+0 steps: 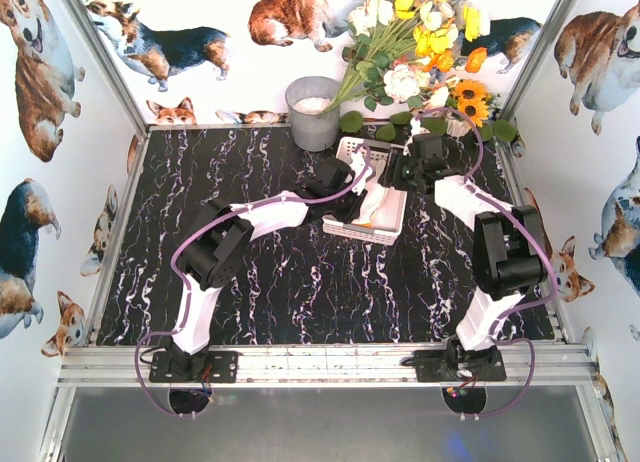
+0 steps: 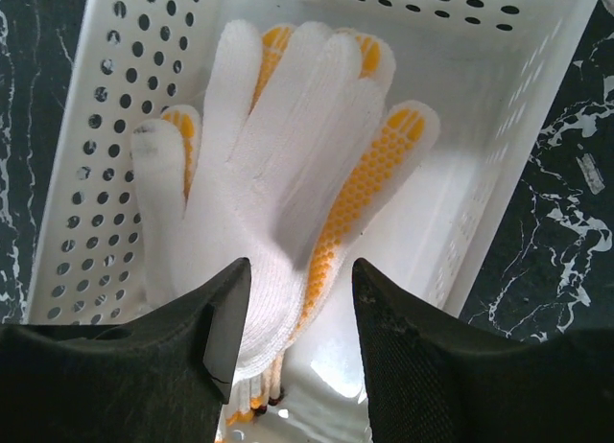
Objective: Put the gloves into the storage basket
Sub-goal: Place the glove in the bin.
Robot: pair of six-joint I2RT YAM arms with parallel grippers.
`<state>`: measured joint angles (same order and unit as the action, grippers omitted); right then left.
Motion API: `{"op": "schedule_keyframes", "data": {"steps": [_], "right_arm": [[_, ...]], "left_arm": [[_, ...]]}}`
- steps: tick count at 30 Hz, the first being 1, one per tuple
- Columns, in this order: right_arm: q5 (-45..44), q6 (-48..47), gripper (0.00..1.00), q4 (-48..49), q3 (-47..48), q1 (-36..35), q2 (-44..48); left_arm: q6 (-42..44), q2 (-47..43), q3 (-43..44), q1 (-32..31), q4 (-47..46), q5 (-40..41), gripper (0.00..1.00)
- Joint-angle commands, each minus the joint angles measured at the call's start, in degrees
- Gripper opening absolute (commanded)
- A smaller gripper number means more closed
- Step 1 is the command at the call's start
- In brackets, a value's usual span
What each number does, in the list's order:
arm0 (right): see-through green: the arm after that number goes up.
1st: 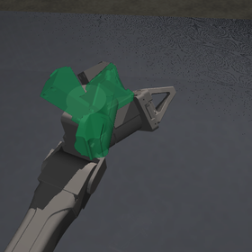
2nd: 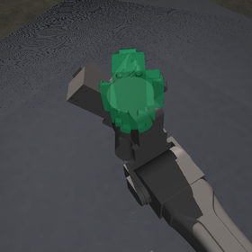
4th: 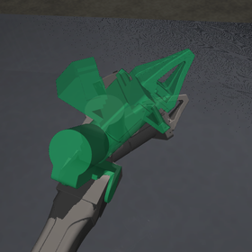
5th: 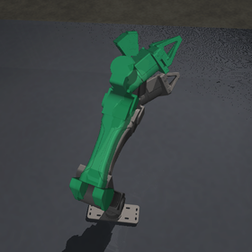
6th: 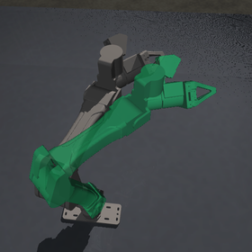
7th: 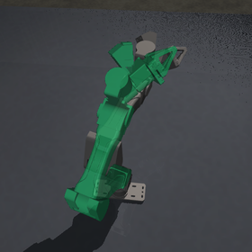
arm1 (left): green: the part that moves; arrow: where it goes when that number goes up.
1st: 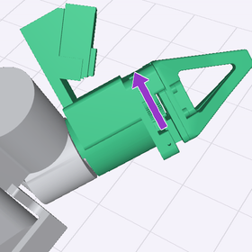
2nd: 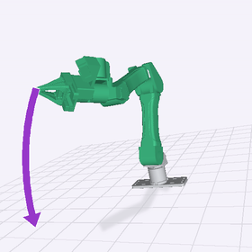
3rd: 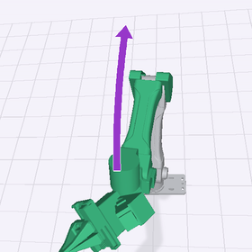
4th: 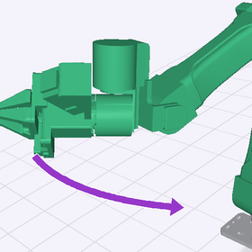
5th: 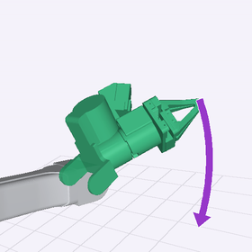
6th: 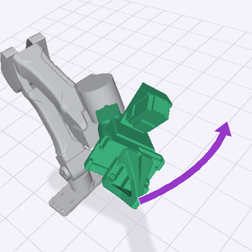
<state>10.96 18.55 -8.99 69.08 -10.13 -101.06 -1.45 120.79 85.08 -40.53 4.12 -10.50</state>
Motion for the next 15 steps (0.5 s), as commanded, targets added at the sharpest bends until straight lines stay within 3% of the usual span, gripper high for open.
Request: {"op": "schedule_keyframes", "data": {"steps": [1, 7, 15], "right_arm": [[-0.7, 1.4, 0.49, 2.7, 1.3, -0.3, -2.2], [0.5, 2.6, 0.43, 4.1, 3.0, -0.3, -4.7], [1.6, 3.2, 0.25, 5.6, 5.1, -0.3, -8.4]], "left_arm": [[0.8, 0.2, 0.3, 0.2, 4.0, -1.0, 0.25], [1.0, 0.2, 0.3, 0.2, 4.2, -1.2, 0.25], [1.8, -0.1, -0.1, 0.1, 3.7, -3.7, 0.25]]}}
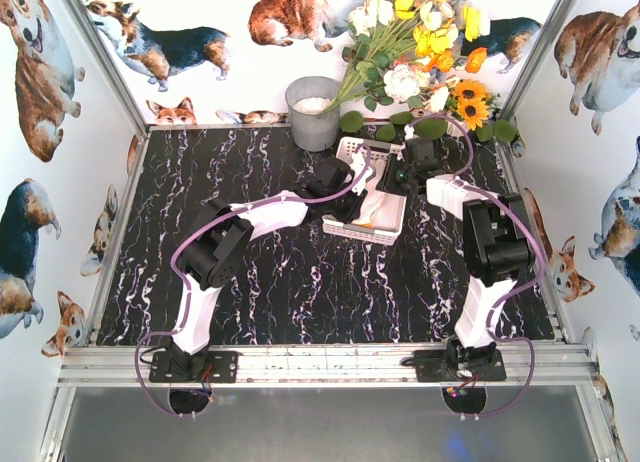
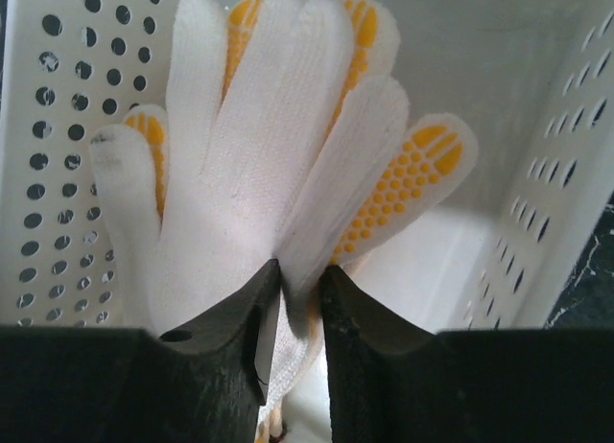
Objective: Put the gloves into the storage basket
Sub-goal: Place the glove in the bin, then reset both arms
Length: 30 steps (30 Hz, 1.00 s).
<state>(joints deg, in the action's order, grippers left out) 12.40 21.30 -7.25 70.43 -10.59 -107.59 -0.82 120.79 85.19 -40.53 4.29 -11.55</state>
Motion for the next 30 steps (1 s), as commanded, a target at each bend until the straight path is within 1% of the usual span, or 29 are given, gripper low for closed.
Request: {"op": "schedule_keyframes", "data": {"steps": [1, 10, 13, 16, 20, 25, 26, 30], "right_arm": [[-0.1, 0.5, 0.24, 4.0, 3.9, 0.1, -2.4], [-1.2, -1.4, 0.21, 1.6, 7.7, 0.1, -7.4], [-1.8, -2.0, 0.25, 0.6, 7.7, 0.1, -6.6], [-2.0, -2.5, 0.34, -0.2, 7.2, 0.1, -3.9], [-2.1, -3.8, 0.45, -1.6, 6.8, 0.1, 0.8], [-1.2, -5.2, 0.52, -3.0, 6.4, 0.1, 8.2], [-1.1, -5.2, 0.54, -3.2, 6.2, 0.1, 9.8], [-2.1, -5.6, 0.56, -3.5, 4.1, 0.1, 16.0]], "left_arm": [[1.4, -0.2, -0.3, 0.1, 3.5, -3.0, 0.25], [2.2, -1.8, -2.4, -0.3, 1.7, -7.0, 0.25], [1.7, -2.3, -2.6, -0.2, 1.3, -6.4, 0.26], [1.1, -3.3, -2.0, -0.3, 1.0, -6.4, 0.32], [0.0, -5.4, -0.6, -0.3, 0.2, -5.9, 0.47], [-1.2, -11.5, -2.0, -0.3, -3.7, -6.9, 0.62], [-1.4, -12.2, -2.7, -0.3, -4.3, -7.0, 0.64], [-1.8, -17.3, -6.6, -0.3, -5.0, -5.5, 0.69]]}}
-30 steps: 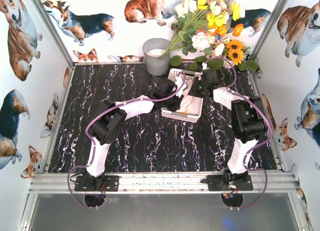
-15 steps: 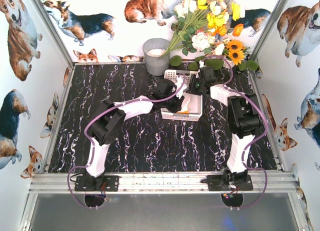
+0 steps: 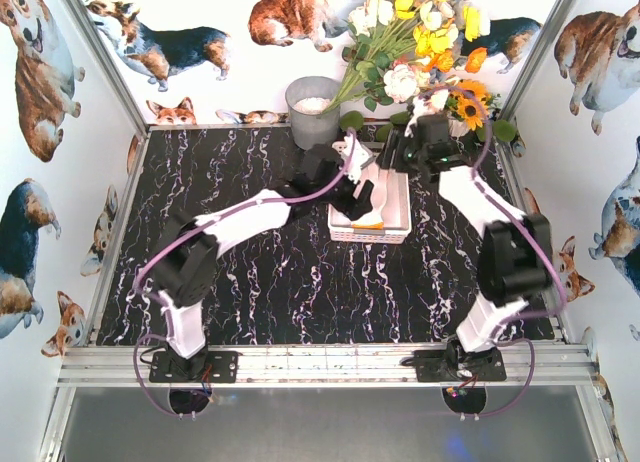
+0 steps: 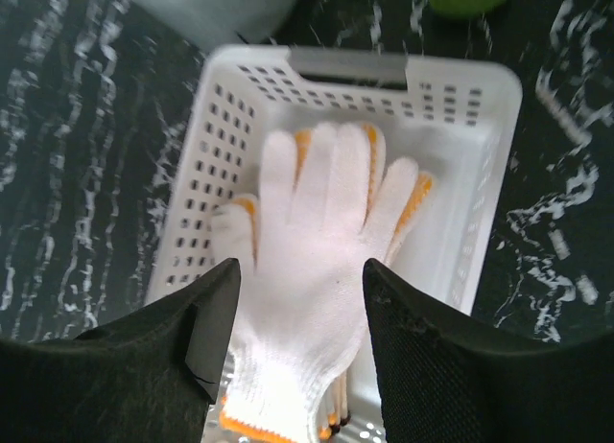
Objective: Put the gloves into the storage basket
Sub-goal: Reset both arms
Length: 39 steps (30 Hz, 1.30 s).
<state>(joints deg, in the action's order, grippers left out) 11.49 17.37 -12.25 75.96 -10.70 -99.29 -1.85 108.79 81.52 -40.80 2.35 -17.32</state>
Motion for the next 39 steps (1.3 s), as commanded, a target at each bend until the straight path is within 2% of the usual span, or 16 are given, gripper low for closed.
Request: {"op": "schedule_keyframes", "data": {"steps": [1, 7, 11, 18, 23, 27, 33, 37, 39], "right_arm": [[-1.7, -1.8, 0.56, 1.3, -2.2, 0.2, 9.5], [-5.7, -2.8, 0.58, 2.0, -12.8, 0.3, 22.0], [-11.5, -3.9, 0.63, 2.8, -22.1, 1.4, 30.6], [-14.9, -2.4, 0.8, 7.2, -37.7, 9.8, 40.0], [-24.7, -6.0, 0.86, 16.2, -48.7, 11.1, 45.4], [-23.9, -11.5, 0.88, 28.2, -57.8, 11.0, 47.1], [-17.7, -15.2, 0.9, 42.5, -62.8, 10.9, 41.3], [-13.5, -17.0, 0.9, 48.4, -61.4, 10.1, 35.9], [-10.9, -17.6, 0.91, 56.8, -61.6, 9.9, 29.3]], "left_arm": [[-0.8, -7.0, -4.5, 0.0, -3.3, 1.3, 0.7], [-1.9, -19.4, -14.3, 1.2, -3.1, 12.6, 0.85], [-5.6, -25.6, -21.2, 5.8, -2.2, 20.3, 0.9], [-12.9, -37.5, -34.1, 22.7, -0.2, 32.7, 0.98], [-14.2, -46.6, -44.7, 34.4, -3.8, 43.8, 1.0], [-8.6, -48.4, -54.6, 36.5, -18.7, 51.7, 1.0], [-2.1, -40.3, -68.7, 36.5, -51.3, 46.7, 1.0], [2.6, -28.7, -71.9, 36.4, -71.9, 41.8, 1.0], [4.6, -23.0, -71.2, 36.4, -76.4, 37.4, 1.0]]}}
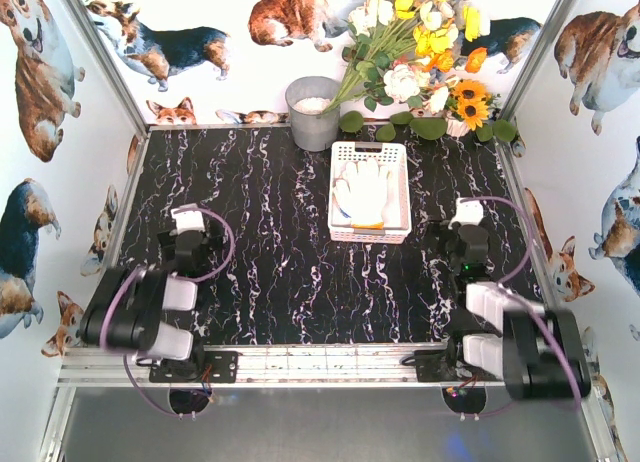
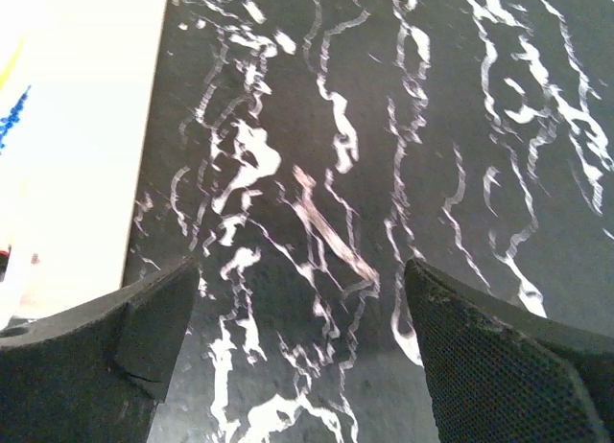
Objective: Put the gloves into the storage basket
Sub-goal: Reset both arms
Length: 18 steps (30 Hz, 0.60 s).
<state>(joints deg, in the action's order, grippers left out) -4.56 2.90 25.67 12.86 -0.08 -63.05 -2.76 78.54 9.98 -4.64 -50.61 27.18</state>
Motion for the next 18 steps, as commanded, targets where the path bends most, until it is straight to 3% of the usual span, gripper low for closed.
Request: {"op": "schedule_keyframes", "data": {"steps": [1, 2, 4, 6, 7, 9, 13, 18], "right_arm": [[6.2, -3.9, 0.92, 20.3, 2.1, -1.0, -10.1], [7.1, -5.0, 0.94, 22.6, 2.5, -1.6, -13.9], [5.5, -5.9, 0.99, 31.9, 2.5, -2.6, -22.1], [3.9, -4.9, 1.0, 16.9, 6.4, -2.2, -17.6], [3.2, -3.7, 1.0, 16.6, 7.3, -1.9, -18.4], [1.3, -3.0, 1.0, 25.7, 5.3, -1.7, -21.5], [1.8, -3.0, 1.0, 15.9, 7.6, -1.8, -18.5], [1.7, -2.8, 1.0, 23.3, 6.2, -1.4, -21.3]], "left_arm": [[6.4, 10.2, 0.7, 0.1, -25.3, -8.9, 1.0], [7.7, 12.1, 1.0, 0.0, -27.4, -9.1, 0.99], [7.2, 9.6, 3.5, 0.0, -18.2, -10.6, 1.0], [6.0, 11.1, 6.2, 0.4, -15.8, -8.5, 0.99], [3.7, 10.5, 7.3, 1.0, -12.4, -5.9, 0.99], [3.4, 10.8, 7.0, 1.7, -13.7, -5.3, 1.0], [3.3, 10.7, 6.9, 1.7, -14.0, -5.4, 1.0], [3.2, 10.8, 6.9, 1.7, -13.8, -5.4, 1.0]]}}
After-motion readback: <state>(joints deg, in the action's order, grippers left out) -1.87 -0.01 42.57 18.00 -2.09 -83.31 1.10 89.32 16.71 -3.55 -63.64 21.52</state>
